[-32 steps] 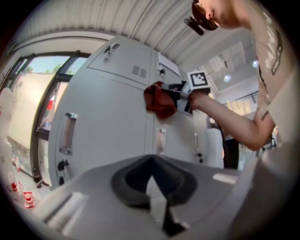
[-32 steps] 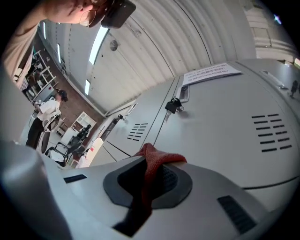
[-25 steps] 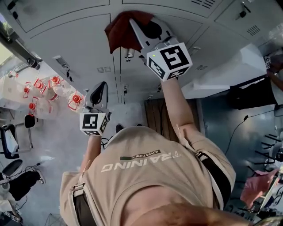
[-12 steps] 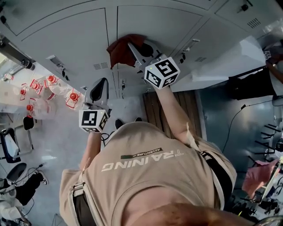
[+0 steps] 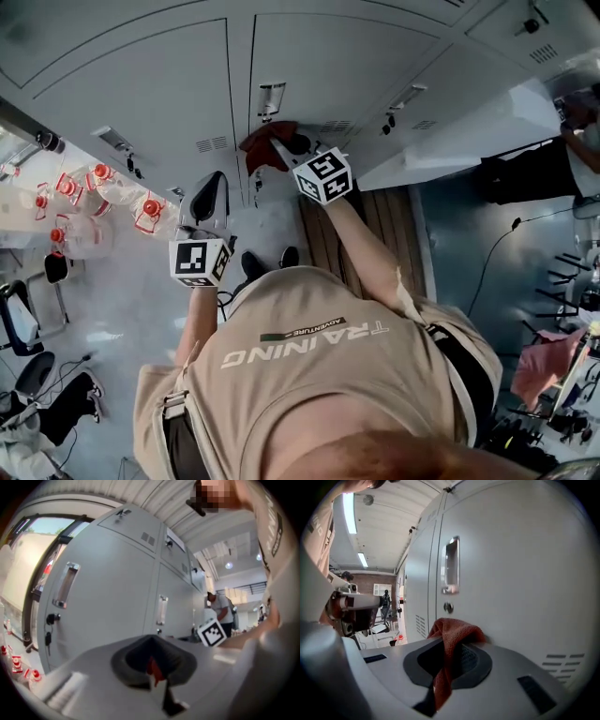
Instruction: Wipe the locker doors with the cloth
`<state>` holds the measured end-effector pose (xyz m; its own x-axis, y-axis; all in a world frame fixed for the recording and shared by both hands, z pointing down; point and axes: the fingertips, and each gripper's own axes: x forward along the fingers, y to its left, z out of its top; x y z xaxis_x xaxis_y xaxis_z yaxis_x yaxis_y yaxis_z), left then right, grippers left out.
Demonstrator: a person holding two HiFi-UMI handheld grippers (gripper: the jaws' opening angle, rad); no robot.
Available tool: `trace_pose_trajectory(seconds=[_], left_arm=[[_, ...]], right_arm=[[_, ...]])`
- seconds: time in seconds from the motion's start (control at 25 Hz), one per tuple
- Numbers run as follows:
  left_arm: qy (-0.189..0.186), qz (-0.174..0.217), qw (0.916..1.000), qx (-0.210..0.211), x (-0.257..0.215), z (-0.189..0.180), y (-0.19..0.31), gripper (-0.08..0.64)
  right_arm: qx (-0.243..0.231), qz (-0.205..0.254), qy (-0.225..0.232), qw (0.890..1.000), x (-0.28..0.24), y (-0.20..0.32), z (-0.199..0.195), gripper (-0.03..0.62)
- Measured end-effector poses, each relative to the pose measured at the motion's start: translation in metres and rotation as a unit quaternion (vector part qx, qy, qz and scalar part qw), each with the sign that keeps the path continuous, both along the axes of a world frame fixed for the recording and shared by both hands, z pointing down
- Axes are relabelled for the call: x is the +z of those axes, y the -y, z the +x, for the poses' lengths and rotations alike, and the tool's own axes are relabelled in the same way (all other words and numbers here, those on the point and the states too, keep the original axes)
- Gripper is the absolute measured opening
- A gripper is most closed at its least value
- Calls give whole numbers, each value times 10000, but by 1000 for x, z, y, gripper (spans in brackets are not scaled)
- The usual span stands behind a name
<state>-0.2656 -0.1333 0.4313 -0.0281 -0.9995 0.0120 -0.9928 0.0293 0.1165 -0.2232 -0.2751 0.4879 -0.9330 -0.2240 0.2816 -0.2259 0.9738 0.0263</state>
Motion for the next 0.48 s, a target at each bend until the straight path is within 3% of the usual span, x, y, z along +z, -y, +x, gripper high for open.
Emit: trace_pose_trajectory(seconds=[0.24, 0.4, 0.48], left_arm=[[-190, -210, 9996, -50, 24, -10, 1, 5], [-171, -239, 9996, 35, 28, -9, 11, 5], [-143, -248, 9995, 150, 27, -3, 14, 5]], right_arm=[[198, -871, -744, 9932, 100, 6, 5, 28], [379, -1011, -1201, 9869, 135, 17, 12, 28], [393, -998, -1185, 9872, 135, 14, 21, 28]])
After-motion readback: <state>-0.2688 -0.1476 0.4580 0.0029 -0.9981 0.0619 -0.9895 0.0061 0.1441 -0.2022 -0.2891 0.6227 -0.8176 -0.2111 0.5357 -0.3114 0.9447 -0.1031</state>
